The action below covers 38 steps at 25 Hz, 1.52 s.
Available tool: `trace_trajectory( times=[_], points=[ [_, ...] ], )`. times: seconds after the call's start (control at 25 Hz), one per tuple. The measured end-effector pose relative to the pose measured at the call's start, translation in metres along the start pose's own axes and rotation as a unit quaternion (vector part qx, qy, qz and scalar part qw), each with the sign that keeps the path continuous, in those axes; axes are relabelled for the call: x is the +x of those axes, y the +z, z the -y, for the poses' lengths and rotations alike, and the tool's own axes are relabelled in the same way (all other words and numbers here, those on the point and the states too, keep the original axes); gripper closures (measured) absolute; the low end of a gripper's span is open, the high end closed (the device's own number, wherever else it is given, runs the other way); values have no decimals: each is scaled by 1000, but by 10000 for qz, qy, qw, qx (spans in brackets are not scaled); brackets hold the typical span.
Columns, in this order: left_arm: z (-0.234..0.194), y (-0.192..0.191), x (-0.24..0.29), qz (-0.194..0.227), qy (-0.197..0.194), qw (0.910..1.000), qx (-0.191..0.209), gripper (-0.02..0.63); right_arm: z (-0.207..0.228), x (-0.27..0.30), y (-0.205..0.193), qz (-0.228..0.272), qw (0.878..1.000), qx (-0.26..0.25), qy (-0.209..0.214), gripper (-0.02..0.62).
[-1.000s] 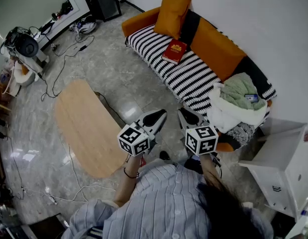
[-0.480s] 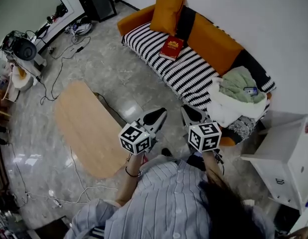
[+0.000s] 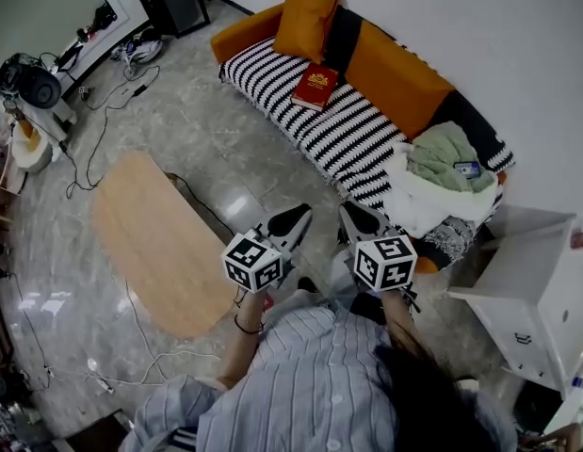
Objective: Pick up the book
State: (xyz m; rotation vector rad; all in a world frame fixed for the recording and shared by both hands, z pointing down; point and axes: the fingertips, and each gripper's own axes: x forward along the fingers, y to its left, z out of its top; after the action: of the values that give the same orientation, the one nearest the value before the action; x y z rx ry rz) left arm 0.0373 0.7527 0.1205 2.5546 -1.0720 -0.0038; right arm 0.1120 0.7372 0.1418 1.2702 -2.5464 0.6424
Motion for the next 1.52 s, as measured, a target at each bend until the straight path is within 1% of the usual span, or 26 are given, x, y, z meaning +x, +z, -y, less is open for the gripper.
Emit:
trace_trajectory(
  times=[0.16,0.32,0.56,0.76,0.88,1.24,1.52],
  points=[
    [-9,-4,16,-125,-9,9999,-74,592,13,14,2,-76,9999,58,31,546],
    [-34,1,35,-178,90,9997,-139,592,30,40,9,-176,9997,97,109,546],
    [-73,23,80,-253,192,9993,-186,592,68,89,46,-228,9994,108,221,545],
    [-104,44,123,-252,301,9990,-233,592,107,123,77,-358,9990,-171,213,545],
    [-120,51,149,-315,350,9985,-272,592,129,141,89,-447,9985,-205,241,546],
    [-143,81,225,-355,353,9986,-177,592,190,180,130,-385,9984,-153,379,545],
    [-165,93,255,-335,581,9976,-174,592,223,205,153,-356,9978,-216,508,545]
  ],
)
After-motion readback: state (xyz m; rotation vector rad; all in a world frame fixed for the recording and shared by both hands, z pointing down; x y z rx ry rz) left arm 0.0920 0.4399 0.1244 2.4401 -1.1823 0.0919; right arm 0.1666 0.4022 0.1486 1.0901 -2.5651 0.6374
